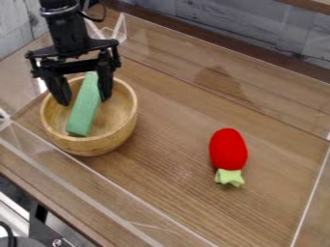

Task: Remove the green object from the brown bowl and put it on the table

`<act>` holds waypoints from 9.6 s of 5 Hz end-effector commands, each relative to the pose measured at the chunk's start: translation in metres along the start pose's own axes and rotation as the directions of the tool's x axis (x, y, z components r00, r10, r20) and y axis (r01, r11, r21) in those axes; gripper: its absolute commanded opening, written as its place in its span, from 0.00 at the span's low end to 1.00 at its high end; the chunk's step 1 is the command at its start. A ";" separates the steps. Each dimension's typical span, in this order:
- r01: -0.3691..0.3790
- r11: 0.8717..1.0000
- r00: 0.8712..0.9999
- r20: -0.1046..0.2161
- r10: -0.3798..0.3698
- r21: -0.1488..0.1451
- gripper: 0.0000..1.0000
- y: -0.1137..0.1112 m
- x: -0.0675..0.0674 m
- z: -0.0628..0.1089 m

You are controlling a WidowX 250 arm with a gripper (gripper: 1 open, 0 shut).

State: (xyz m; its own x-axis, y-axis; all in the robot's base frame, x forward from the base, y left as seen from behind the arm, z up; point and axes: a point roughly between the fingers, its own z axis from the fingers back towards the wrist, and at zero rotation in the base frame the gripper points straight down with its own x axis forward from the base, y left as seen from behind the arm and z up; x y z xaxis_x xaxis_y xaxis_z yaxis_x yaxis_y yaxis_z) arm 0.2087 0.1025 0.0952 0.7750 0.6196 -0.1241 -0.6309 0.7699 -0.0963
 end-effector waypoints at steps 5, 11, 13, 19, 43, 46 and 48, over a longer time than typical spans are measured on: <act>0.094 0.996 0.995 0.031 -0.095 0.005 1.00 0.012 0.038 -0.029; 0.111 0.993 0.989 0.100 -0.108 -0.028 1.00 0.008 0.043 -0.041; 0.127 0.992 0.986 0.114 -0.123 -0.026 1.00 0.007 0.039 -0.047; 0.317 0.948 0.943 0.122 -0.311 -0.031 1.00 -0.010 0.021 -0.062; 0.400 0.917 0.899 0.192 -0.393 0.004 0.00 -0.095 -0.045 -0.003; 0.324 0.943 0.934 0.180 -0.307 -0.075 0.00 -0.205 -0.107 -0.071; 0.407 0.910 0.905 0.167 -0.391 -0.079 1.00 -0.212 -0.112 -0.082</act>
State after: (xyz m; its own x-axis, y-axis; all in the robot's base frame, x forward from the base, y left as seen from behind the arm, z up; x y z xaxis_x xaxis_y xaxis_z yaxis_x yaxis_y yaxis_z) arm 0.2403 -0.1383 0.0310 0.9572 0.2869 0.0385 -0.2767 0.9459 -0.1696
